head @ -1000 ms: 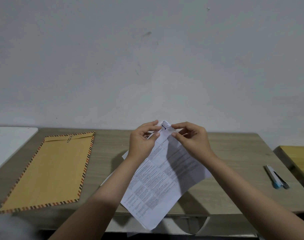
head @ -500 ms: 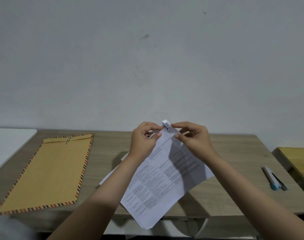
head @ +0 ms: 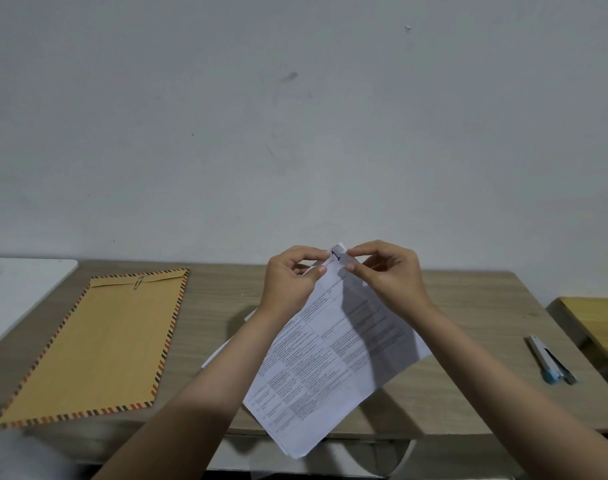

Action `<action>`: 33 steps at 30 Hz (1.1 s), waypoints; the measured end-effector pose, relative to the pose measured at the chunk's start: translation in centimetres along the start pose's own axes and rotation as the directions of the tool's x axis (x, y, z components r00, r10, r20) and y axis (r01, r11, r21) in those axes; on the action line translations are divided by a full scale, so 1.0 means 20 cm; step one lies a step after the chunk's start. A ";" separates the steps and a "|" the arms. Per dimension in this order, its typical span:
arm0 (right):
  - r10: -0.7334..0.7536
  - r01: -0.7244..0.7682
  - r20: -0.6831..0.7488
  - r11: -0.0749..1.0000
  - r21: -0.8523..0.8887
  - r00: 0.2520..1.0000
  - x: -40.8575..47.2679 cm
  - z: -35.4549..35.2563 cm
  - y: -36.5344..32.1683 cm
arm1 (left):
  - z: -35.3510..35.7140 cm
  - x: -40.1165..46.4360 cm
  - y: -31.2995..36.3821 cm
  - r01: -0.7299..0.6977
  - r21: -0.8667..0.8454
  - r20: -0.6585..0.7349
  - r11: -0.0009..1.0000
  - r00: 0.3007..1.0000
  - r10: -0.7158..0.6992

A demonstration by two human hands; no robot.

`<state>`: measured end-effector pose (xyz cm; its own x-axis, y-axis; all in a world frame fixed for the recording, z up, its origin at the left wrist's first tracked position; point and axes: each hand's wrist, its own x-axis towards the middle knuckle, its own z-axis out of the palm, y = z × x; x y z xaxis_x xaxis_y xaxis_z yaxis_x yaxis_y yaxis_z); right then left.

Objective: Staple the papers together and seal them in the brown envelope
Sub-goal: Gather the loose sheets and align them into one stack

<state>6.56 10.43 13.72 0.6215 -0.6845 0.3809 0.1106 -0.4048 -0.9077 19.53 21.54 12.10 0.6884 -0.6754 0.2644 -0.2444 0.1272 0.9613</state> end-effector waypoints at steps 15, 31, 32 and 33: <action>-0.115 0.110 -0.068 0.991 -0.075 0.991 0.01 -0.01 0.01 | 0.07 0.02 0.00 -0.092 0.088 0.006 0.992 0.996 0.092; 0.094 -0.074 -0.089 0.977 0.201 0.992 0.05 -0.05 -0.01 | 0.10 0.07 0.05 -0.257 0.149 0.045 0.955 0.966 0.253; 0.075 -0.059 -0.096 0.986 0.159 0.993 0.05 -0.06 -0.01 | 0.10 0.08 0.05 -0.232 0.130 0.044 0.964 0.973 0.228; 0.058 -0.046 -0.099 0.992 0.122 0.993 0.05 -0.07 -0.01 | 0.11 0.08 0.05 -0.211 0.112 0.045 0.971 0.977 0.207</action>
<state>6.11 8.95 14.63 0.5470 -0.7635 0.3433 0.1757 -0.2963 -0.9388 19.01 18.97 13.34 0.5918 -0.6662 0.4538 -0.4591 0.1842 0.8691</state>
